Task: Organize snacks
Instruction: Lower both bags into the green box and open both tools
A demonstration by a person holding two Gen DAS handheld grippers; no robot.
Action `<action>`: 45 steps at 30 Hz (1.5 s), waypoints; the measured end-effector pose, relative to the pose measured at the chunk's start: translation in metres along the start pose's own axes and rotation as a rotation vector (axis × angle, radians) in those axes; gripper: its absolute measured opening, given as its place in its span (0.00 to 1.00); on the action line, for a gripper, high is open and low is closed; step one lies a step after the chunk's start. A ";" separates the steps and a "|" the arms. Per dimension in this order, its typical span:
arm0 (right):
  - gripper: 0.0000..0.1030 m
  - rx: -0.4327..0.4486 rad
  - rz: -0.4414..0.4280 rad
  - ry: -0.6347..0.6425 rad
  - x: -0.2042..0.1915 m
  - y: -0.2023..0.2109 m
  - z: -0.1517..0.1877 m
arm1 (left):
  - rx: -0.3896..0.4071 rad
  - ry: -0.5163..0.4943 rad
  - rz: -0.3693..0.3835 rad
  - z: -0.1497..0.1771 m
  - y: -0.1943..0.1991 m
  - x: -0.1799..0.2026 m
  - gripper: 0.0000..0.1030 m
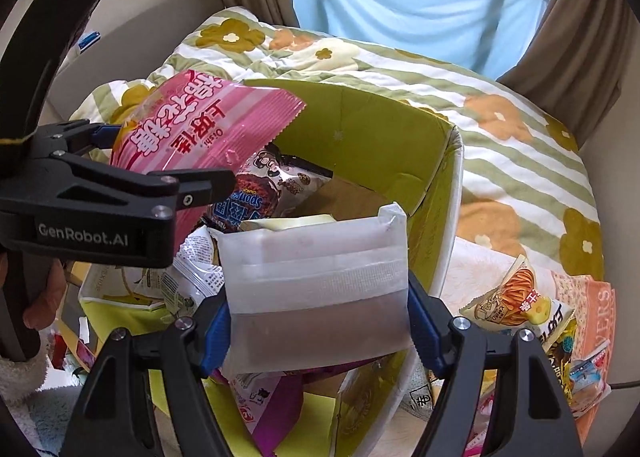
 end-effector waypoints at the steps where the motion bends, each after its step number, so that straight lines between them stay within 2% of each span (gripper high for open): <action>1: 0.69 -0.002 -0.001 0.005 0.000 -0.001 0.001 | -0.013 -0.012 0.001 0.001 -0.003 0.001 1.00; 3: 0.69 -0.002 -0.009 0.005 0.000 -0.002 0.002 | -0.048 -0.032 0.013 0.008 -0.010 0.003 1.00; 11: 0.69 -0.004 -0.043 0.011 -0.008 -0.006 0.005 | -0.048 0.025 0.035 0.009 -0.007 -0.001 1.00; 15: 0.71 0.002 -0.050 0.035 -0.015 -0.006 0.002 | -0.054 0.033 0.020 0.008 -0.008 -0.004 1.00; 17: 0.76 0.022 -0.036 0.050 -0.018 -0.005 0.000 | -0.055 0.033 0.018 0.007 -0.008 -0.004 1.00; 19: 0.90 0.087 -0.037 0.070 -0.022 0.005 -0.006 | -0.049 0.037 0.022 0.006 -0.006 -0.003 1.00; 20: 0.92 0.101 -0.039 0.079 -0.023 0.007 -0.008 | -0.045 0.037 0.029 0.005 -0.005 -0.001 1.00; 31: 0.92 0.092 -0.028 0.049 -0.016 0.013 -0.004 | -0.044 0.033 0.034 0.014 0.001 -0.001 1.00; 45: 0.92 0.178 0.052 -0.033 -0.020 0.068 0.006 | 0.062 0.002 0.046 0.036 0.061 -0.008 1.00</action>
Point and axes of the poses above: each gripper's, at about its wrist camera, not at the fingertips, and y roughly against the way its jaws point, x to its right, z to its underside, the point moved 9 cm from there along -y, roughly the way its jaws point, and after that the axes turned 6 degrees about y, right-handed, at the moved point
